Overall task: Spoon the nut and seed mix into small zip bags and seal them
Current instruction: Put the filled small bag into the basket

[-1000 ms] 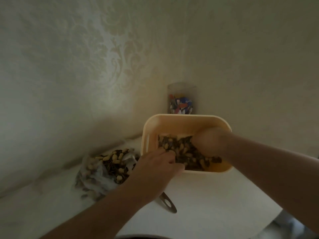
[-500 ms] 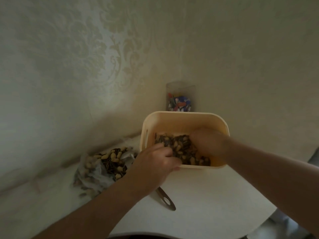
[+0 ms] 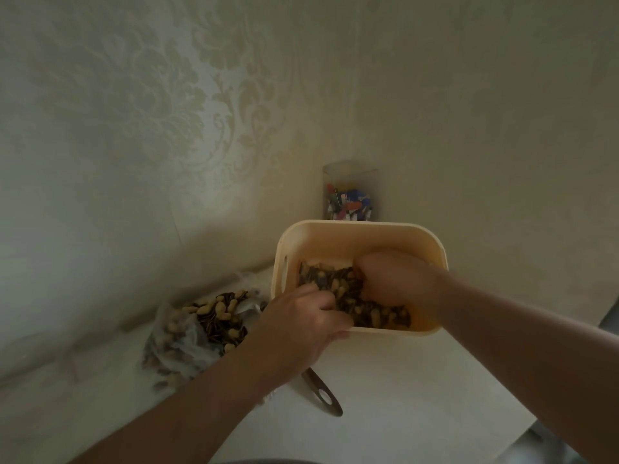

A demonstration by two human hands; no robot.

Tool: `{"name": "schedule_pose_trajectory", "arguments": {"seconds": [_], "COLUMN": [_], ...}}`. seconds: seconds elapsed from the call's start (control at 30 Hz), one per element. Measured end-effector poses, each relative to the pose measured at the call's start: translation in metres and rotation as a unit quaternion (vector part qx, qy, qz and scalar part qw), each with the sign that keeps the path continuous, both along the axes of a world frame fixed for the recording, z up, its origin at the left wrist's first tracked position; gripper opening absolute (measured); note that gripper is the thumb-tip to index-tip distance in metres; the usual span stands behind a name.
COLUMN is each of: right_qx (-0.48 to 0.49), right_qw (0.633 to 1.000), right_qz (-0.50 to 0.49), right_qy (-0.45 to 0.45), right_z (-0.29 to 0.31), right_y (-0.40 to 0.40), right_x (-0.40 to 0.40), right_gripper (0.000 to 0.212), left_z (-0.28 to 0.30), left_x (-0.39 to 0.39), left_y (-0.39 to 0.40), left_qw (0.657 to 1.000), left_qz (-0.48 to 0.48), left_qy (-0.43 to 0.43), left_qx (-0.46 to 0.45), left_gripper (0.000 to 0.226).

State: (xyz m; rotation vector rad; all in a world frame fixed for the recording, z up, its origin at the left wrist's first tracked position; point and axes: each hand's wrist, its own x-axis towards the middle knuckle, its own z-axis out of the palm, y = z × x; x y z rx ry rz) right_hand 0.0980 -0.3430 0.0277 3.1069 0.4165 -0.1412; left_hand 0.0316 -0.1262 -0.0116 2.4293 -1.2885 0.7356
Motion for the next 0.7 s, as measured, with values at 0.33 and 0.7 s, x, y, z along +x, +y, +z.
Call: {"name": "schedule_pose_trajectory", "arguments": {"seconds": [0.33,0.7], "right_qx": [-0.059,-0.071], "right_qw": [0.993,0.989], "right_qz": [0.052,0.131], "right_qy": [0.09,-0.021], "right_z": [-0.001,-0.008], "right_y": [-0.009,0.021], "right_x": [-0.011,0.006], "right_gripper": [0.057,0.02], "left_z": [0.003,0.003], "left_x": [0.001,0.003], "left_y": [-0.002,-0.003], "left_qw": [1.0,1.0], "left_qz": [0.016,0.011], "left_qy": [0.026,0.014], "left_qx": [-0.004,0.006], "left_gripper": [0.014,0.014]}}
